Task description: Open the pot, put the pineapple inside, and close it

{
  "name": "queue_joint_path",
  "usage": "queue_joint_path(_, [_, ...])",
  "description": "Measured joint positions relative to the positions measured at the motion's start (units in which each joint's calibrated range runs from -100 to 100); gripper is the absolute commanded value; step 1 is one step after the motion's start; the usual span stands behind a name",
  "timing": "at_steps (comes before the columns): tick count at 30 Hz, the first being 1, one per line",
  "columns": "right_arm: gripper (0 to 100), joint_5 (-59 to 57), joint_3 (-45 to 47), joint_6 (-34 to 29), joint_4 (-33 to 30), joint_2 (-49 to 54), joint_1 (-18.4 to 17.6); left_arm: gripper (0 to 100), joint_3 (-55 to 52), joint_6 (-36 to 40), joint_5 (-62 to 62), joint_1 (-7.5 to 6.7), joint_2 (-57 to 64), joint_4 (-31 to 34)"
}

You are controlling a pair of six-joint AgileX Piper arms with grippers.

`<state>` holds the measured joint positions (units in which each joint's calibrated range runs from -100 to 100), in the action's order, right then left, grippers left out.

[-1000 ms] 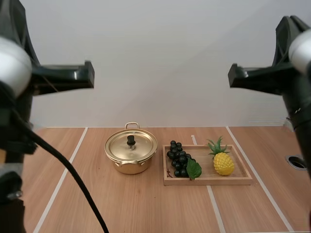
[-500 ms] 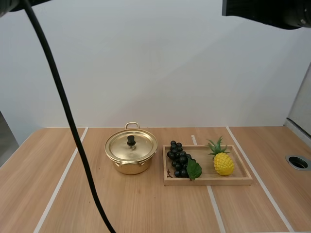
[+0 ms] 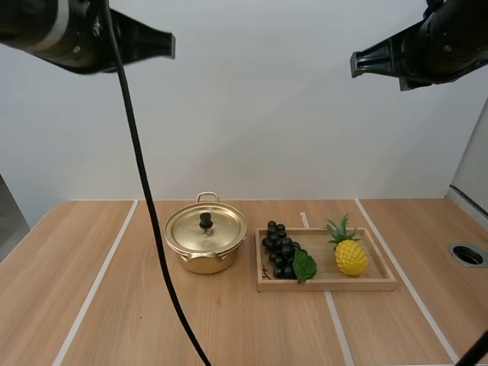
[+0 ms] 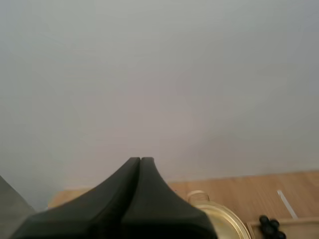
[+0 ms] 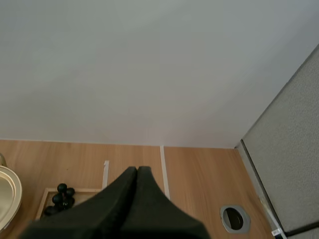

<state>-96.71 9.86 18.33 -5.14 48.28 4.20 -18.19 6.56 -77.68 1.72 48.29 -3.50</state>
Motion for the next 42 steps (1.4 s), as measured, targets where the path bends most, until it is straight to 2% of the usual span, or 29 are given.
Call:
queue_joint_path(4, [0,-1.6,-0.1,1.2,-0.1,-4.5,0.0,0,0.0,-3.5,-4.7,0.00,-5.8,-4.5])
queue_joint_path(11, [0,-3.0,-0.1,3.9,-0.8,-14.1,0.0,0,0.0,-10.9,-5.5,0.00,-12.2,-13.9])
queue_joint_path(14, [0,-3.2,-0.1,4.0,-1.8,-17.0,0.0,0,0.0,-15.6,-5.5,0.00,-14.9,-16.0])
queue_joint_path(23, [0,-3.2,-0.1,4.0,-2.9,-19.0,0.0,0,0.0,-21.2,-5.2,0.00,-25.3,-16.2])
queue_joint_path(27, [0,-3.2,-0.1,4.0,-1.6,-19.0,0.0,0,0.0,-23.5,-5.2,0.00,-28.5,-15.5])
queue_joint_path(32, [0,-2.8,0.2,4.0,0.9,-19.0,0.0,0,0.0,-24.0,-5.4,0.00,-30.2,-12.7])
queue_joint_path(42, [0,-2.5,6.0,4.0,1.3,-25.5,0.0,0,0.0,-24.0,-8.8,0.00,-32.7,-12.4])
